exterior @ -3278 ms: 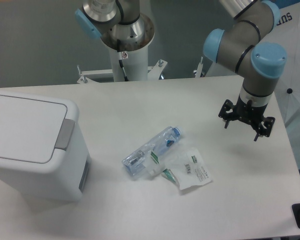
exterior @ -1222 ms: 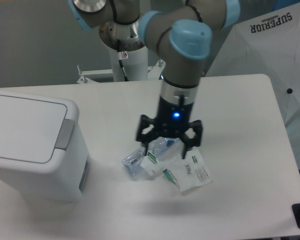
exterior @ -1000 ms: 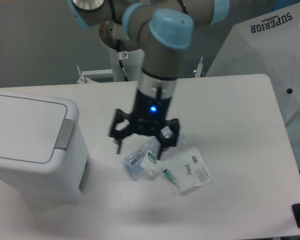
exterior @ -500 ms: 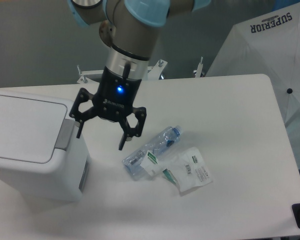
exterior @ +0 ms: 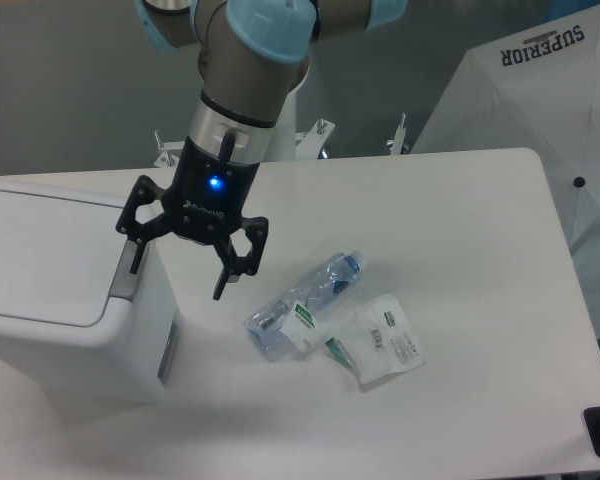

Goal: Open the trash can
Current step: 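Swing the gripper over the table to the trash can's grey lid tab, then press the gripper finger down on the grey lid tab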

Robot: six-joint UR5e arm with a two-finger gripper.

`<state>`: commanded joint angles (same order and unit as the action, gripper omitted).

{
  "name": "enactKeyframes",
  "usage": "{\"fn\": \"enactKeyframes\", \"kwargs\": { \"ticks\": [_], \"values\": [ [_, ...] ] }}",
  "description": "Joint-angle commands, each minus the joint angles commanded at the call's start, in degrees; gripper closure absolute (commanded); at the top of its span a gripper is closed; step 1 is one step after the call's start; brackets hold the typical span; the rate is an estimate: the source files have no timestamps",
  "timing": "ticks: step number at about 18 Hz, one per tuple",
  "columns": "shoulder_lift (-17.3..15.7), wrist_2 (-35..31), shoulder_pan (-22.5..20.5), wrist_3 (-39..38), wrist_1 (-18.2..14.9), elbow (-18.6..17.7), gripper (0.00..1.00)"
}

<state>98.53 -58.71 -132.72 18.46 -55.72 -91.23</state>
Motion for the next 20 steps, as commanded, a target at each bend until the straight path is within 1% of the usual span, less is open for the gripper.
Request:
{"fn": "enactKeyframes", "kwargs": {
  "ticks": [5,20],
  "values": [
    [0.1,-0.1,0.0,0.4,0.2,-1.2,0.00],
    [0.5,-0.7,0.0,-0.1,0.1,-1.5,0.00]
  ]
}}
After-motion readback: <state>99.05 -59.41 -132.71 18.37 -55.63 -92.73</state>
